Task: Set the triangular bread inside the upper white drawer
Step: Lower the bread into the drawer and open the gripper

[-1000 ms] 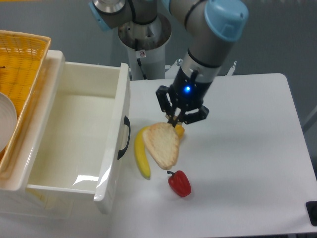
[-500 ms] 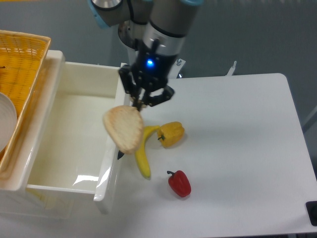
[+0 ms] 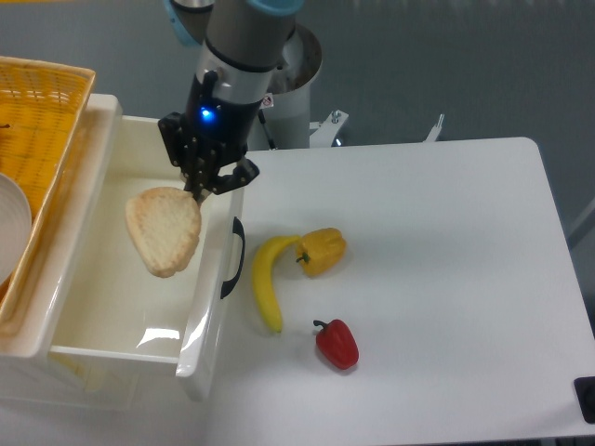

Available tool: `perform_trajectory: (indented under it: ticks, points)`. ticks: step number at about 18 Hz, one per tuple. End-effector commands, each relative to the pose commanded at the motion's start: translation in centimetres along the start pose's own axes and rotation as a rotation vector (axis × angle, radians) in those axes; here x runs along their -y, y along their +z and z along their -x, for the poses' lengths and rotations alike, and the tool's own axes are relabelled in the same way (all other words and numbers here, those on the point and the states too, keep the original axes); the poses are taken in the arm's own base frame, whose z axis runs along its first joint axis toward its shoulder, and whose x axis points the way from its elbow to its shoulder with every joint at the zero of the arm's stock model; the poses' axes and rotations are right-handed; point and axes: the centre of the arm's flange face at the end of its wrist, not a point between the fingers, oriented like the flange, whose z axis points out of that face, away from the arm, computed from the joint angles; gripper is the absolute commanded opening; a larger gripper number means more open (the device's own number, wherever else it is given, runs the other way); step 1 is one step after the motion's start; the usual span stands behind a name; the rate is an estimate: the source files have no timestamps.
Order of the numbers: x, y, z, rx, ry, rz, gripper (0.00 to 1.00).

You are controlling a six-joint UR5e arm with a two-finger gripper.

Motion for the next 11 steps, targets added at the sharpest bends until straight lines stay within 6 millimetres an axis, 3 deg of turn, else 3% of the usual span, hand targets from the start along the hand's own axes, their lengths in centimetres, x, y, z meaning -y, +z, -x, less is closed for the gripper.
perform_trajectory:
  ticks: [9, 11]
  points:
    - [-0.7, 4.1, 0.8, -0.019, 0.001, 0.030, 0.00]
    - [-0.6, 5.1, 0.7, -0.011, 0.011, 0.062, 0.04]
